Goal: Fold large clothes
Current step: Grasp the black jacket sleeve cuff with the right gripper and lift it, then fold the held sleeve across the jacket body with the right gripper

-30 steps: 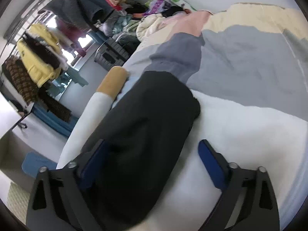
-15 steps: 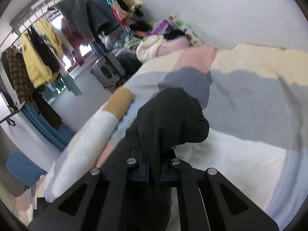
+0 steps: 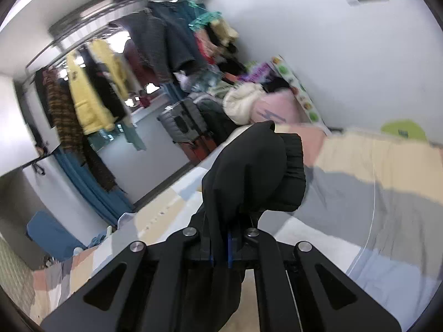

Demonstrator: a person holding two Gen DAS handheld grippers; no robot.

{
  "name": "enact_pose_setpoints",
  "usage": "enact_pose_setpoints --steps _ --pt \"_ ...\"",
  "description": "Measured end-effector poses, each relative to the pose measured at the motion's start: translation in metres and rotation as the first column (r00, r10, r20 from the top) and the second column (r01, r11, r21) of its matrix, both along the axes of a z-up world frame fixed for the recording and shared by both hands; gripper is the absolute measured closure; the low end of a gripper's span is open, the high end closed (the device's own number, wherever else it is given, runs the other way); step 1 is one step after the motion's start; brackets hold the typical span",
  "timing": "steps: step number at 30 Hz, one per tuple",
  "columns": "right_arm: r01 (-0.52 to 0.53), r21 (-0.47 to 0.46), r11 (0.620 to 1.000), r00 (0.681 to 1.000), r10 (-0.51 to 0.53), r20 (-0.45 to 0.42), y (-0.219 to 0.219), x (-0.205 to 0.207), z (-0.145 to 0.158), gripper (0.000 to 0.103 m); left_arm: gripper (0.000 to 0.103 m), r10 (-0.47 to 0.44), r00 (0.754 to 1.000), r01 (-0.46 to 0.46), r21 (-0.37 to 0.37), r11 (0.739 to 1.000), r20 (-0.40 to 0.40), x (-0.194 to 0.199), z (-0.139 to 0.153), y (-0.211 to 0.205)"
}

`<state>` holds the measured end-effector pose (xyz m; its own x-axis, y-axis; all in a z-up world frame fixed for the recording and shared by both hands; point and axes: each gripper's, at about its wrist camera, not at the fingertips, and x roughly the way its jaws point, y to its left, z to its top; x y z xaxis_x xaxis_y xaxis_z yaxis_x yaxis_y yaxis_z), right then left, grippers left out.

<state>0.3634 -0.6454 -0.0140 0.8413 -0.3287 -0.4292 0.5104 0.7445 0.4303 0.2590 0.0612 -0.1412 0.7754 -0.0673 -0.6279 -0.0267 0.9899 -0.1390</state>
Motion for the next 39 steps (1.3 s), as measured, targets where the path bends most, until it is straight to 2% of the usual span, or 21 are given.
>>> enact_pose_setpoints --steps 4,9,15,19,25,30,32,35,37,39 --pt "-0.045 -0.085 0.995 0.999 0.046 0.017 0.045 0.007 0.052 0.097 0.001 0.002 1.0 -0.002 0.003 1.0 0.022 -0.009 0.003 0.005" --pt "-0.081 -0.172 0.982 0.995 0.091 0.052 0.113 0.024 0.101 0.097 0.001 0.01 0.999 -0.009 -0.026 1.0 0.051 -0.013 0.0 0.022" --pt "-0.135 -0.283 0.95 0.983 0.165 0.084 0.211 0.037 0.134 0.096 0.001 0.021 0.998 -0.019 -0.031 0.999 0.055 -0.015 -0.008 0.038" --pt "-0.186 -0.404 0.896 0.967 0.241 0.088 0.3 0.044 0.14 0.096 0.001 0.044 0.996 -0.04 -0.054 0.998 0.071 -0.017 -0.011 0.054" --pt "-0.318 -0.496 0.808 0.912 0.403 0.072 0.427 0.043 0.111 0.096 0.001 0.077 0.996 -0.073 -0.08 0.994 0.051 -0.02 -0.025 0.078" --pt "-0.474 -0.455 0.754 0.84 0.542 0.024 0.507 0.046 0.062 0.095 0.001 0.115 0.992 -0.111 -0.085 0.99 0.054 -0.019 -0.026 0.09" --pt "-0.539 -0.441 0.718 0.809 0.587 -0.032 0.538 0.049 0.031 0.095 0.001 0.12 0.991 -0.115 -0.084 0.99 0.055 -0.019 -0.026 0.093" --pt "-0.64 -0.415 0.647 0.742 0.66 -0.115 0.578 0.05 -0.018 0.095 0.001 0.124 0.991 -0.121 -0.057 0.991 0.053 -0.02 -0.027 0.097" --pt "-0.732 -0.325 0.599 0.669 0.721 -0.18 0.599 0.059 -0.056 0.095 0.001 0.153 0.986 -0.15 -0.051 0.987 0.06 -0.023 -0.027 0.107" --pt "-0.769 -0.292 0.569 0.634 0.737 -0.233 0.611 0.065 -0.082 0.095 0.001 0.171 0.984 -0.168 -0.065 0.984 0.048 -0.021 -0.029 0.115"
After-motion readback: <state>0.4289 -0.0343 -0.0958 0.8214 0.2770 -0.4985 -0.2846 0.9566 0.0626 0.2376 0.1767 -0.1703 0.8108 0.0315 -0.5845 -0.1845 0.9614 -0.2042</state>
